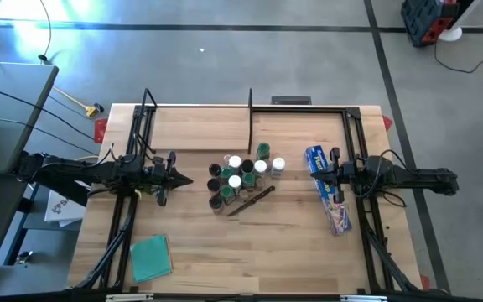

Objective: Shelf spices

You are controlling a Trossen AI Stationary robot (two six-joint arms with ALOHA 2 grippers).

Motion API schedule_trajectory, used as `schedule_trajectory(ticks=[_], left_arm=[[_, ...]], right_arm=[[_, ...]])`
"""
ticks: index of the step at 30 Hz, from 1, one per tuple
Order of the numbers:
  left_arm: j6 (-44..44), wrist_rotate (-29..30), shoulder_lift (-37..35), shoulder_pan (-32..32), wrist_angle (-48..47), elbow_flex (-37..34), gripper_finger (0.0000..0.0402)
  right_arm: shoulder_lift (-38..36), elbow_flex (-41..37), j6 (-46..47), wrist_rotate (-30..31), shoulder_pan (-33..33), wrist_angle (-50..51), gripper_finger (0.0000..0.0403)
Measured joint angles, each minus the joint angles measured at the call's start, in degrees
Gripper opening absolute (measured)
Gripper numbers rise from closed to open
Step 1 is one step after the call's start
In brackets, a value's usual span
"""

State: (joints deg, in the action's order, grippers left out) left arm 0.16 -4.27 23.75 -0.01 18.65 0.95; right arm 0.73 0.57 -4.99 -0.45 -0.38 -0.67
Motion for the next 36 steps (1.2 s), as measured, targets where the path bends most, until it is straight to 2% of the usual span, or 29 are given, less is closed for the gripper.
schedule_trajectory(ticks=[29, 32, 36], left_arm=[[0.38, 0.22, -0.02, -0.02, 0.06, 0.00, 0.0005], [1.97, 3.24, 0.02, 0.00, 2.62, 0.00, 0.0005], [0.57, 3.45, 0.02, 0.00, 11.23, -0.01, 0.0005]], right_arm=[[0.00, 0.01, 0.01, 0.01, 0.00, 0.00, 0.0000], [0.00, -0.01, 0.00, 0.00, 0.00, 0.00, 0.0000], [0.00, 0.00, 0.02, 0.00, 0.00, 0.01, 0.0000]])
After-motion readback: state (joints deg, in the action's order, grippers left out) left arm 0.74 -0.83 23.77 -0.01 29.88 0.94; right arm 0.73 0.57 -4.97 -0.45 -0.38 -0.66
